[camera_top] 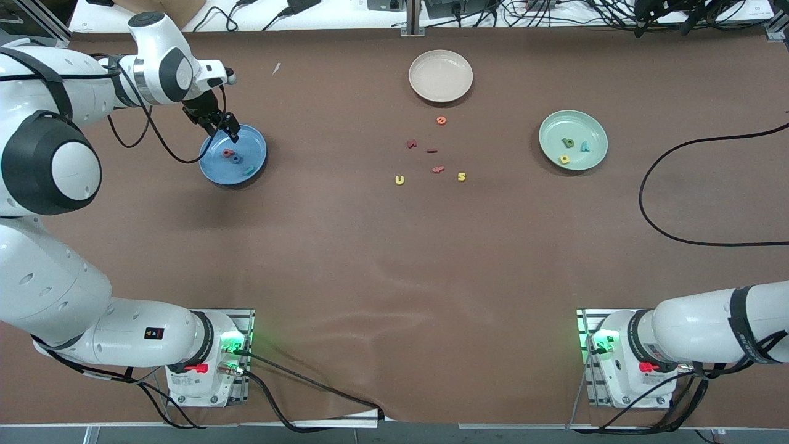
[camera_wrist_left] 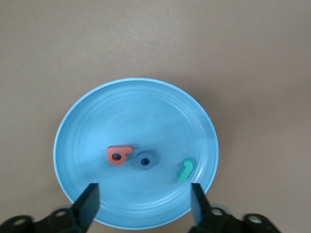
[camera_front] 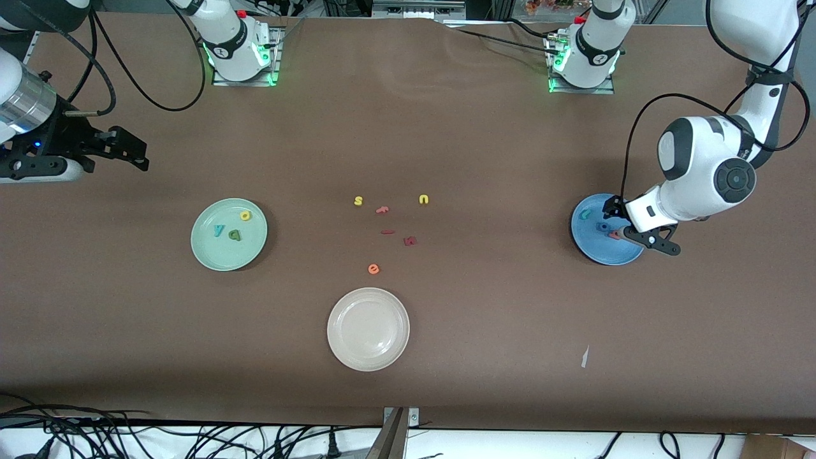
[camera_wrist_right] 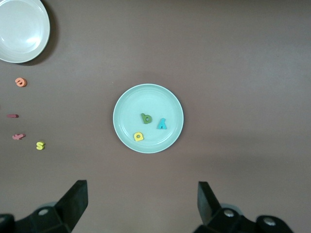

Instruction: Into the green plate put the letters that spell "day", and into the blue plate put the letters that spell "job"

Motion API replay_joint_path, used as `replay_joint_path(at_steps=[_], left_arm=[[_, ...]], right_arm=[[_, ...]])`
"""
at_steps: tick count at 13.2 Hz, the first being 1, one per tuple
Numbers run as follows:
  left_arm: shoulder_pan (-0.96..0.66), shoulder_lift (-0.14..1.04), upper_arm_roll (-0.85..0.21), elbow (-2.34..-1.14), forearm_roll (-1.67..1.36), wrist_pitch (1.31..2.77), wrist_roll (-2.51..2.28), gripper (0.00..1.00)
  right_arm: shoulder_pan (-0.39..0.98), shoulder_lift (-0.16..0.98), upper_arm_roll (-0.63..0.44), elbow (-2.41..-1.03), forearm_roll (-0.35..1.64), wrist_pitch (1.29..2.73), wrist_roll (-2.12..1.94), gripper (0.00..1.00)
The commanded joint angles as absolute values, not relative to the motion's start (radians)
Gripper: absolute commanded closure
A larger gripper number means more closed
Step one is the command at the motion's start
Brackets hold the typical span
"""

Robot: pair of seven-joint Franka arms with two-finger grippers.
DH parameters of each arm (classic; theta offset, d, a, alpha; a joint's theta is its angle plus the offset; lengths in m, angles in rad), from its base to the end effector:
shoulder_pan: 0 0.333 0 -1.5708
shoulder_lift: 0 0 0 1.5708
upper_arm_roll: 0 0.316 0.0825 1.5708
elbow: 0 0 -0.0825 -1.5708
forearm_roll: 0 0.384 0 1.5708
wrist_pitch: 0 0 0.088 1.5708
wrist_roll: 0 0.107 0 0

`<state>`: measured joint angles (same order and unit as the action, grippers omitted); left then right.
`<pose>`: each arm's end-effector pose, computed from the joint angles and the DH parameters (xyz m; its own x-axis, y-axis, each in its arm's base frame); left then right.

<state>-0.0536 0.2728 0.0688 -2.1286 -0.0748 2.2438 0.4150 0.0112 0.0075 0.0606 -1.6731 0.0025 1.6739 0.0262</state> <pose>0.5547 0.0061 0.2681 0.9294 -0.3453 -0.1305 -0.3354 -0.9375 0.0924 0.5614 0.0405 0.5807 0.9989 0.0453 -0.0068 0.0453 -0.9990 -0.0028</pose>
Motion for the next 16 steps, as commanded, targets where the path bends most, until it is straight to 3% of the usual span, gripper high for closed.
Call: replay_joint_path(at_steps=[1,3,6,13,16], left_arm=[[-0.034,0.210,0.063,-2.184,-0.048,2.246,0.407,0.00],[-0.044,0.187,0.061,-2.204,-0.048,2.247,0.408,0.00],[-0.049,0.051,0.061,-2.175,-0.046,2.203,0.413,0.00],[-0.066,-0.067,0.052,-1.699,0.035,1.589,0.414,0.00],[-0.066,-0.071,0.043,-1.576,0.038,1.471,0.411,0.00]], right_arm=[[0.002,-0.009,0.071,-1.686,0.003,1.663,0.034,0.00],[0.002,-0.009,0.072,-1.686,0.003,1.663,0.031,0.00],[0.002,-0.011,0.072,-1.684,0.005,1.663,0.031,0.00],[0.003,-0.011,0.074,-1.686,0.006,1.661,0.031,0.00],[0.006,-0.011,0.095,-1.684,0.009,1.663,0.031,0.00]])
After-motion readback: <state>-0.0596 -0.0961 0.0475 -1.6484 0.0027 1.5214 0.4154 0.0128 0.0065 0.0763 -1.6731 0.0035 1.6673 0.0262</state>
